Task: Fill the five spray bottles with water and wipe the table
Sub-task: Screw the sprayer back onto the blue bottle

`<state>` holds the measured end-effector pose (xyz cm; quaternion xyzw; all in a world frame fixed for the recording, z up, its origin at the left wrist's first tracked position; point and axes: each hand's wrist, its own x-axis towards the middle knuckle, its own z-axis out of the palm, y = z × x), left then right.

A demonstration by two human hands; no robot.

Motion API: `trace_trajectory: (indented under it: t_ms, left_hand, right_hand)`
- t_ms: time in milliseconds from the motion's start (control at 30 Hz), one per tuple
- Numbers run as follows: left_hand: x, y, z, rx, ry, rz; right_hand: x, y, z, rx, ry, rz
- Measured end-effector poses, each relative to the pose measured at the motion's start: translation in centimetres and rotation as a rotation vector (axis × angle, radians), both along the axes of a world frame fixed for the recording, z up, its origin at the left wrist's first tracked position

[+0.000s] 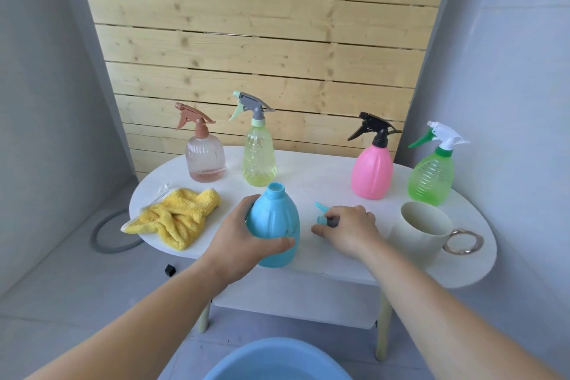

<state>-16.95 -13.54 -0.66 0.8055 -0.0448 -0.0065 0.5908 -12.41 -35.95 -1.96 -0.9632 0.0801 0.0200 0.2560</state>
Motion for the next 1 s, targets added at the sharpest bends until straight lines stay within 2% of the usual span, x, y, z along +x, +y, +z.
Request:
trace_trajectory:
  t_ms: [133, 300, 567, 833, 1000]
  left_hand:
    - [0.3, -0.2, 0.0, 0.030, -0.007, 0.000]
    - [0.6, -0.6, 0.0, 0.041, -0.014, 0.019]
    - [1.2, -1.5, -0.3, 0.017, -0.019, 0.040]
    - [1.9, -2.0, -1.1, 0.025, -0.026, 0.042]
    - [2.2, -2.6, -1.2, 0.031, -0.037, 0.035]
  right_hand:
    - [0.4, -0.5, 2.2, 0.249, -0.219, -0.039]
    - [-0.1, -1.4, 7.1, 0.202, -0.476, -0.022]
    - [-2.4, -3.5, 11.7, 0.156, -0.520, 0.071]
    - [-2.6, -3.3, 11.6, 0.055, -0.577, 0.059]
    - [-2.3, -2.3, 11.4, -0.076, -0.698, 0.094]
